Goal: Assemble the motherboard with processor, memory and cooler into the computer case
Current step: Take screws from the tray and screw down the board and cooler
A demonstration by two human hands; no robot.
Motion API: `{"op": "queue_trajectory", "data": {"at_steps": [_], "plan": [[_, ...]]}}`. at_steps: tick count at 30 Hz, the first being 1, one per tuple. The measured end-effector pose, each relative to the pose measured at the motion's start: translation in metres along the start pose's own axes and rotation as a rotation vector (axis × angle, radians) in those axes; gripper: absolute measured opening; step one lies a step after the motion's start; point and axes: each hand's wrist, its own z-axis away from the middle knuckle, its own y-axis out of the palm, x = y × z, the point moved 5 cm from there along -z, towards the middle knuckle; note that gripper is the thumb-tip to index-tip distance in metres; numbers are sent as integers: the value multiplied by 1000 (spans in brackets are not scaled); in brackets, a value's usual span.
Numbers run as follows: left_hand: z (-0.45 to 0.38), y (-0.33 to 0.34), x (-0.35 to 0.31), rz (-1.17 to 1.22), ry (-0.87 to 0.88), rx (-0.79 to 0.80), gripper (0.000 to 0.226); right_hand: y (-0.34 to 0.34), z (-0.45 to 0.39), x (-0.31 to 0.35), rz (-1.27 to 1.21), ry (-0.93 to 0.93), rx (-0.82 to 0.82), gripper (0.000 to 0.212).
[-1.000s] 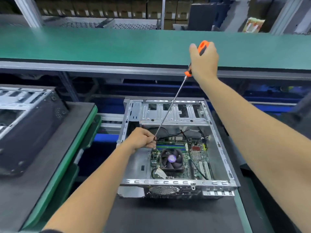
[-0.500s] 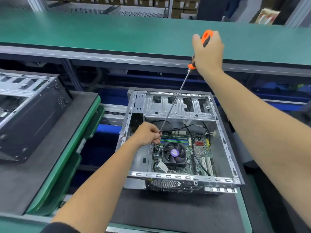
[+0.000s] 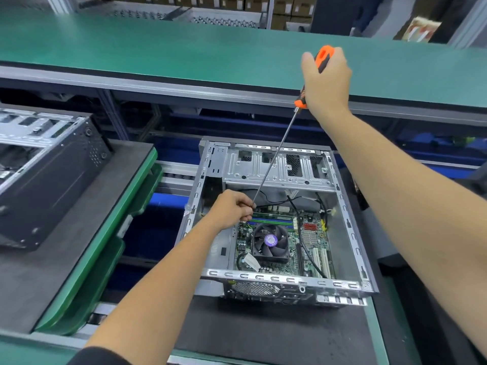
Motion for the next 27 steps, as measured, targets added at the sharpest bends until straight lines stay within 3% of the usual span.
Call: {"op": "queue_trajectory", "data": {"at_steps": [14, 27], "plan": [[-4, -6, 3, -80, -4, -104, 23, -2, 2, -3, 32, 16, -34, 32], [-4, -12, 4, -87, -21, -217, 18, -6, 1, -5, 18, 23, -48, 31]]}}
